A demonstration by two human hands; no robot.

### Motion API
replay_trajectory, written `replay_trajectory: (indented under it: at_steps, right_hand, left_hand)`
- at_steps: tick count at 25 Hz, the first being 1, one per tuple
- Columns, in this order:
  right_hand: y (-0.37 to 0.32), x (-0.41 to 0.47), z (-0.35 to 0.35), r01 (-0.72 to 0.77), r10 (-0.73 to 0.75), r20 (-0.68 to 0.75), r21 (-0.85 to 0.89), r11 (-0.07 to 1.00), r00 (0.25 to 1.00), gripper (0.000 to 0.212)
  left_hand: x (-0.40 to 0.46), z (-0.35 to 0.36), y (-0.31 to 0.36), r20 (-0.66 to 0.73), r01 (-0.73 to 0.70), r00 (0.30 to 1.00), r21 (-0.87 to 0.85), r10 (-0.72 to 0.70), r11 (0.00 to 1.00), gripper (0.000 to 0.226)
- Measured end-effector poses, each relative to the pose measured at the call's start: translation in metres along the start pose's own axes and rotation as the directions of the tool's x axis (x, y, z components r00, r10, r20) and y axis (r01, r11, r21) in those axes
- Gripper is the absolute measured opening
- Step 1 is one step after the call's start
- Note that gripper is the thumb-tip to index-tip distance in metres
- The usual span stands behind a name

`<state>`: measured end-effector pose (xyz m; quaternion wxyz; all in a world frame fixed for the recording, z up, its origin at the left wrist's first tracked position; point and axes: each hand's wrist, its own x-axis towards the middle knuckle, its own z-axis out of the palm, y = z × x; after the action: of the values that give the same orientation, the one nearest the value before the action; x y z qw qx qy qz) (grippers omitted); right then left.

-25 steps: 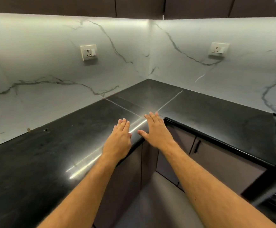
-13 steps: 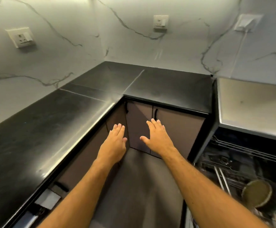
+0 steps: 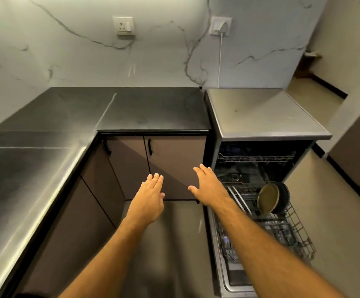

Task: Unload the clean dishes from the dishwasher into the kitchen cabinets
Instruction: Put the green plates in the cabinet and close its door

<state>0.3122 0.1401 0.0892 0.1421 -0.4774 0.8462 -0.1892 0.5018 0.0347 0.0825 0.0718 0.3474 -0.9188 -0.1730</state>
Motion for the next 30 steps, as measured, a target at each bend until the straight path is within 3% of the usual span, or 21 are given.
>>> replay_trajectory:
  at_steps: [11,20,30]
  right_hand:
    - [0.002,-0.009,0.035,-0.099,0.099,0.043,0.008,0.995,0.994,0.073]
    - [-0.012,0.128,0.058,0.035,-0.039,0.124,0.034,0.999,0.992,0.072]
    - [-0.015,0.249,0.072,0.039,-0.074,0.173,0.201,0.979,0.982,0.063]
  left_hand:
    - [0.0,0.003,-0.041,0.074,-0.061,0.995,-0.044,0.064,0.997,0.058]
    - [0.092,0.0,-0.073,0.093,0.019,0.996,-0.023,-0.017,1.0,0.059]
    - [0.175,-0.021,-0.101,0.067,0.112,0.991,0.002,-0.112,0.994,0.06]
